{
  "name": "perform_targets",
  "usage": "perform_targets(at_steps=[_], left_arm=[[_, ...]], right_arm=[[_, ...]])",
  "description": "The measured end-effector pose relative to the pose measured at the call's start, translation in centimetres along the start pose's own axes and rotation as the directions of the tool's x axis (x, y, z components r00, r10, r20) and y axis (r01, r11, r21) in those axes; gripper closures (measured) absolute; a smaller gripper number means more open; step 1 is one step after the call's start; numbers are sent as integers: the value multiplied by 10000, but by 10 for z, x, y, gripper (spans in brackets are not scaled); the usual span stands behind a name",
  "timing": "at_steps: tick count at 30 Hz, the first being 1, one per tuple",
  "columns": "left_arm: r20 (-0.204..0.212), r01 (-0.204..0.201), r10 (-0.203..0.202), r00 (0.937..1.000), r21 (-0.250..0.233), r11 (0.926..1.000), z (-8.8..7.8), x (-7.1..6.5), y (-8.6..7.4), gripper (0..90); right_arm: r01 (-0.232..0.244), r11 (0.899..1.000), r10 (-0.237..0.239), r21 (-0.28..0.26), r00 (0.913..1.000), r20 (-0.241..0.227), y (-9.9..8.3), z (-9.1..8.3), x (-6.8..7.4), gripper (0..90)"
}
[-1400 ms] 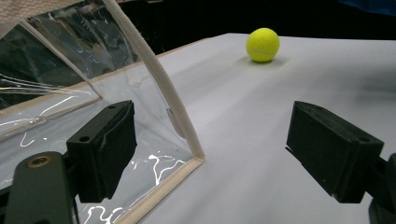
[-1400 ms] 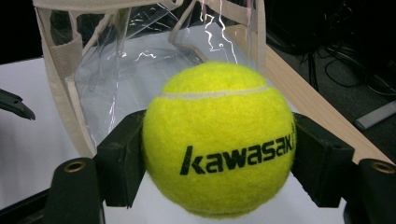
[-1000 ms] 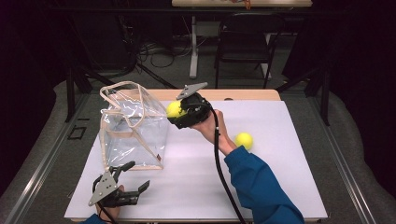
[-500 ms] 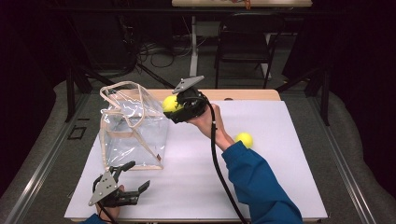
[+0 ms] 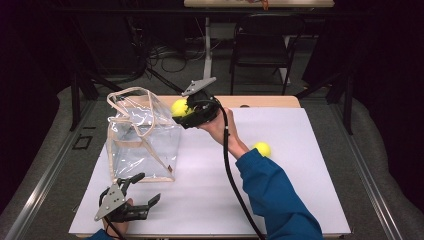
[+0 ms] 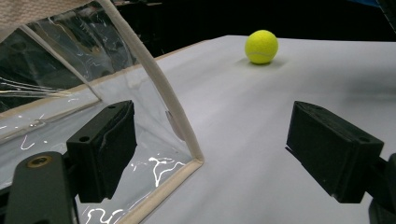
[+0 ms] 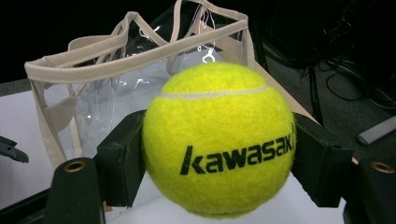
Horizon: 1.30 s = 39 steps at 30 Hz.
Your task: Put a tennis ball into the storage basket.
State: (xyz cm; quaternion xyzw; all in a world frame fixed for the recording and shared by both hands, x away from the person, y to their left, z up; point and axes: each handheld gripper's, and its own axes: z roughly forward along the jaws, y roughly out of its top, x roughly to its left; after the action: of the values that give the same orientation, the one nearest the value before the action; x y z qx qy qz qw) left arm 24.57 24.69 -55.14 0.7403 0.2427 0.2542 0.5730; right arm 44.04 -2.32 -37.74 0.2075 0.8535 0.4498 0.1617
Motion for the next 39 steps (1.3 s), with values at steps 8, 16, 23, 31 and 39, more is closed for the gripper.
perform_targets(at_steps=[8, 16, 23, 31, 39], left_arm=[[8, -21, 21, 10000, -9, 10000, 0, -1, 0, 157], [7, -10, 10, 10000, -23, 10000, 0, 0, 0, 157], [16, -2, 2, 10000, -37, 10000, 0, 1, 0, 157], [7, -8, 8, 10000, -18, 10000, 0, 1, 0, 157], [-15, 22, -22, 10000, -92, 10000, -1, 1, 0, 157]], right_arm=[[-39, 9999, 39, -95, 10000, -8, 5, 3, 1, 270], [-4, 9999, 4, -162, 10000, -36, 11, 6, 0, 270], [36, 9996, -36, -286, 10000, -23, 12, 8, 2, 270], [112, 9993, -112, -369, 9999, 14, 19, 10, 2, 270], [222, 9988, -222, -435, 9998, 5, 29, 13, 4, 270]])
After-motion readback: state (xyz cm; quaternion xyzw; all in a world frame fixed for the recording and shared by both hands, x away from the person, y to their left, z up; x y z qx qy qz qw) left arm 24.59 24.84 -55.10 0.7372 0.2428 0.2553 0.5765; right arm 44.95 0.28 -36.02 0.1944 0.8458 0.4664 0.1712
